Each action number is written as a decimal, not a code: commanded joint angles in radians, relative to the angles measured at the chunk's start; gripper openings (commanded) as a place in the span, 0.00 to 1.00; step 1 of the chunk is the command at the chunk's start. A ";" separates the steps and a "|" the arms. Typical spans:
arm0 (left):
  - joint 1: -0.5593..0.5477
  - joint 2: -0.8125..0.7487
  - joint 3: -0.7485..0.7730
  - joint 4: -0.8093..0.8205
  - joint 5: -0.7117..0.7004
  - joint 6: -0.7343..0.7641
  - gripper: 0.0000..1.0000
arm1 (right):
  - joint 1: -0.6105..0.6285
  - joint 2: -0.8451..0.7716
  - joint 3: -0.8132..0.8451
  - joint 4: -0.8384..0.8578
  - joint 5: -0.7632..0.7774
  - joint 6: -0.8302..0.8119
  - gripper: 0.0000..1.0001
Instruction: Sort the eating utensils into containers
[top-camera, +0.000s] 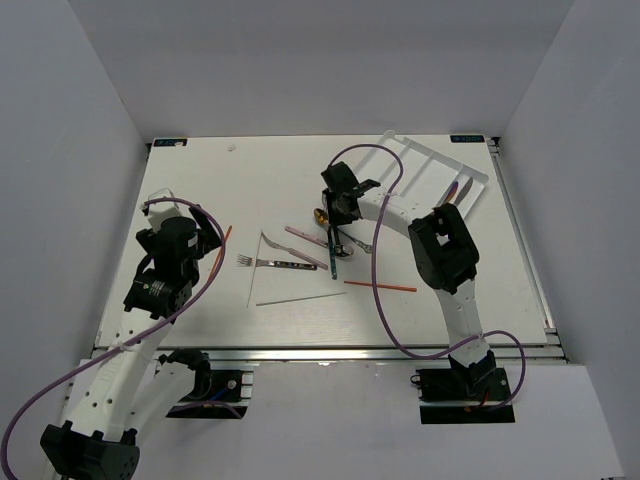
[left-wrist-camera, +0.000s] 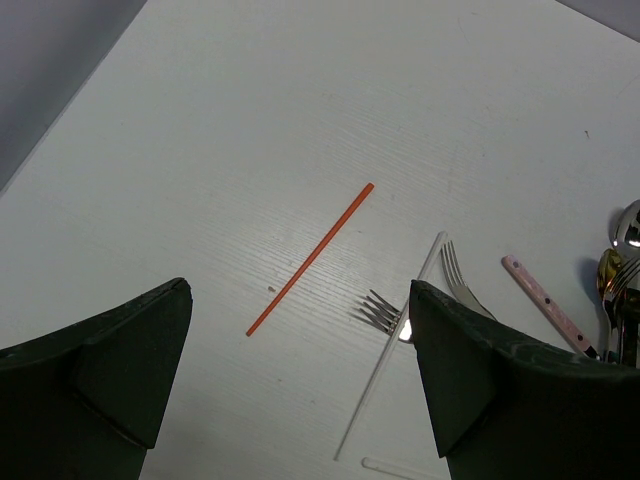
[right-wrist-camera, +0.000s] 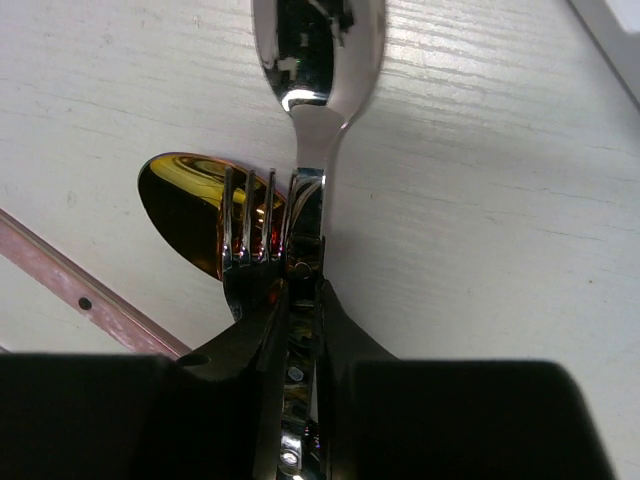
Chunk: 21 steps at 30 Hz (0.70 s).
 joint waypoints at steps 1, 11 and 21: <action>0.006 -0.016 -0.002 0.006 0.005 0.010 0.98 | -0.001 0.021 0.027 -0.012 0.029 0.017 0.14; 0.006 -0.016 -0.004 0.006 0.008 0.010 0.98 | -0.001 0.038 0.031 -0.038 0.044 0.020 0.24; 0.004 -0.015 -0.004 0.006 0.006 0.010 0.98 | -0.001 0.025 0.019 -0.023 0.028 0.011 0.00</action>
